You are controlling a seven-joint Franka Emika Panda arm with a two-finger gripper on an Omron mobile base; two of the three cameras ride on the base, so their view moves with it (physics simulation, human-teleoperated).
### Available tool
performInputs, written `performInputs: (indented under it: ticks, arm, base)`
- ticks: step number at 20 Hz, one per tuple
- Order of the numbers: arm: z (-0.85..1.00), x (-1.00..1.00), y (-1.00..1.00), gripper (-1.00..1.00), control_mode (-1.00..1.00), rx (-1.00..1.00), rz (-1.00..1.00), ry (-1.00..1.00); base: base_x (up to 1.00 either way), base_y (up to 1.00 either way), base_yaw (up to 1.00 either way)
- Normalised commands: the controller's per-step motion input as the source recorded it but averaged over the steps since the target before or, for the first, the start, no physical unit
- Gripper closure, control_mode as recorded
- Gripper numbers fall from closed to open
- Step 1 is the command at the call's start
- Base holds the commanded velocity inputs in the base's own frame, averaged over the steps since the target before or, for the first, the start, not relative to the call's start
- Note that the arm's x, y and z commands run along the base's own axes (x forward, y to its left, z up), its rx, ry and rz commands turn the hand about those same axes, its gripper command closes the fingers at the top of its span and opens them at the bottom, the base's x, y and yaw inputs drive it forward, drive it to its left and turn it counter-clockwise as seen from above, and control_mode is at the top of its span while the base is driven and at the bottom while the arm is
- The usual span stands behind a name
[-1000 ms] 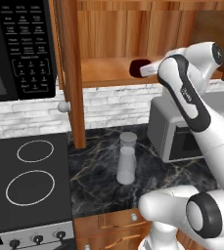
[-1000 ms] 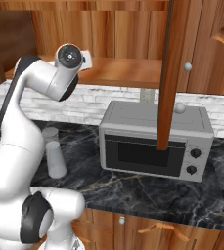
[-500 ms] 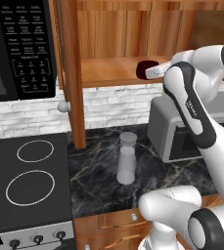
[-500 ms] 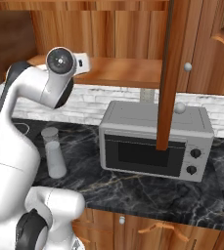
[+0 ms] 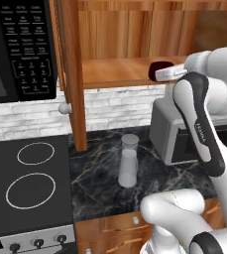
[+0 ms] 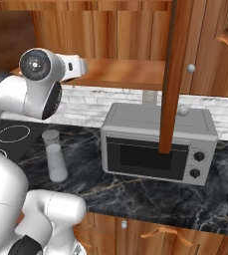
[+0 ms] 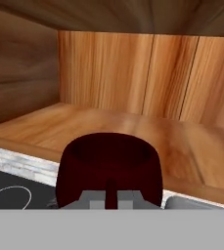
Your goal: There is a tray on the dining counter. Grab the cup, mug, and pitcher and place them on the tray. The pitcher may be placed next to the tray if it cannot fit the tray.
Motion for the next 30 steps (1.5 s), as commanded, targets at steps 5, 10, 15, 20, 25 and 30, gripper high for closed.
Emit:
performInputs:
  ticks: [5,10,15,20,25,30]
  arm:
    - [0.14,-0.69,-0.06,1.0,-1.0,0.0,-0.11,0.0]
    - [0.02,-0.71,0.0,1.0,-1.0,0.0,-0.09,0.0]
    - [0.0,-0.44,0.0,1.0,-1.0,0.0,-0.11,0.0]
    - [0.0,-0.4,0.0,1.0,-1.0,0.0,-0.09,0.0]
    - [0.0,-0.35,0.0,1.0,-1.0,0.0,-0.03,0.0]
    - [0.0,-0.41,0.0,1.0,-1.0,0.0,0.0,0.0]
  base:
    - [0.0,0.0,0.0]
    - [0.0,0.0,0.0]
    - [0.0,0.0,0.0]
    - [0.0,0.0,0.0]
    - [0.0,0.0,0.0]
    - [0.0,0.0,0.0]
